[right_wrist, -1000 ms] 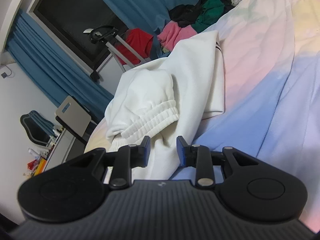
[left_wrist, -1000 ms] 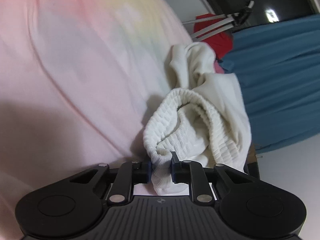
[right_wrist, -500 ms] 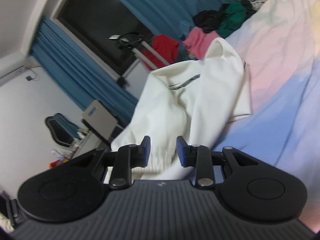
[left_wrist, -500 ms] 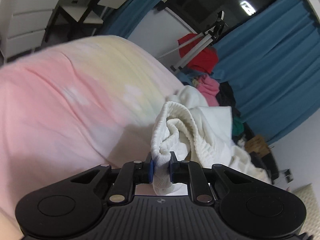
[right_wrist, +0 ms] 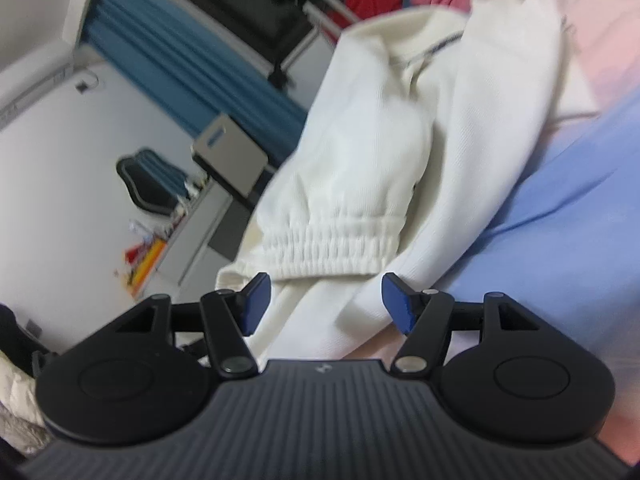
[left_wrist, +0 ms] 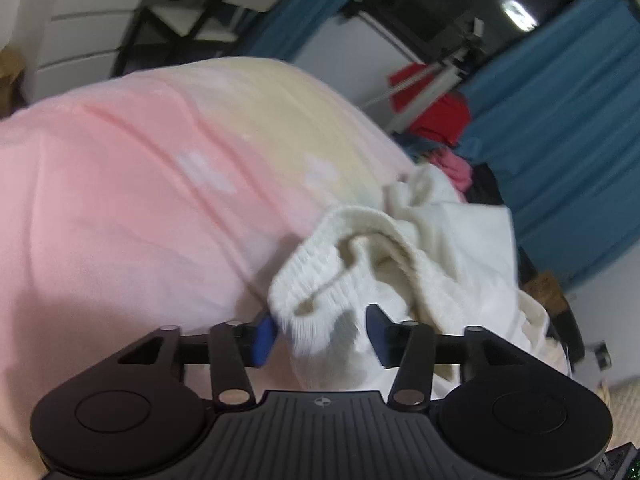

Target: Fold clothes

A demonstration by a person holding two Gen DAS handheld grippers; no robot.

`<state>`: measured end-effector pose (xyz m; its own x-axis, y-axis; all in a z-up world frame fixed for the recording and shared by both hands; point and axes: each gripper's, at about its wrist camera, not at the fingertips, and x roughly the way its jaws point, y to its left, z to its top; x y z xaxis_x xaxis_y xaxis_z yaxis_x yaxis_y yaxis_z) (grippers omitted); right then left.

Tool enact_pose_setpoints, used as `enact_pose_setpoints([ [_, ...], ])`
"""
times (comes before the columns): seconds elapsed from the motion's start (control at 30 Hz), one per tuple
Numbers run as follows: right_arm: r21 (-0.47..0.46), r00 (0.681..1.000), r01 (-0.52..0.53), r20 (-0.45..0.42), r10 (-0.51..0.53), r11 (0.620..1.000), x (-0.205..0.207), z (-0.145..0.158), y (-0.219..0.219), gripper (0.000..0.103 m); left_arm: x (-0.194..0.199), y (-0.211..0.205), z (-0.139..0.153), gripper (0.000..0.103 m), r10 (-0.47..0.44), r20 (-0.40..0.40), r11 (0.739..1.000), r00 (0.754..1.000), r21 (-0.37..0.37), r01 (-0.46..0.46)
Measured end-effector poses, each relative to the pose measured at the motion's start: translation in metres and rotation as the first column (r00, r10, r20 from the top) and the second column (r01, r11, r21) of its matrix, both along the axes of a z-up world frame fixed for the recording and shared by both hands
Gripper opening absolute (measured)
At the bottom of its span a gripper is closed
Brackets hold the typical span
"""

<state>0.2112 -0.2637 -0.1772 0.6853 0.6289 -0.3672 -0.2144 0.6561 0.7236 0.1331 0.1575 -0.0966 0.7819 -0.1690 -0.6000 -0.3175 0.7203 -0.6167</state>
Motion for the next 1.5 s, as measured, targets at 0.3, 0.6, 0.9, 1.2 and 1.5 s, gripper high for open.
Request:
enact_pose_setpoints([
  [0.3,-0.058,0.991,0.125,-0.050,-0.128,0.990,0.047,-0.011,0.028,0.072,0.013,-0.005,-0.009,0.034,-0.010,0.033,0.998,0.999,0.055,0.008],
  [0.6,-0.288,0.982,0.044,0.188,0.012,0.957,0.082,0.085,0.117,0.026,0.001,0.001,0.012,0.016,-0.006,0.142,0.999,0.990,0.051,-0.001],
  [0.9,-0.546,0.930,-0.071,0.266,0.253,0.835,0.195,0.155,0.298,0.022,-0.002,0.054,0.021,0.014,0.128,0.295,0.990,0.947,-0.096,-0.104],
  [1.2,-0.661,0.938,-0.180,0.106,0.329,0.728,0.256,0.042,0.384,0.027,0.018,0.082,-0.015,0.013,0.265,0.130,0.963,0.955,-0.084,-0.256],
  [1.5,-0.515,0.920,-0.199,0.195,0.340,0.834,0.190,0.085,0.318,0.065,0.018,0.083,-0.012,0.024,0.273,0.110,0.962,0.956,-0.017,-0.273],
])
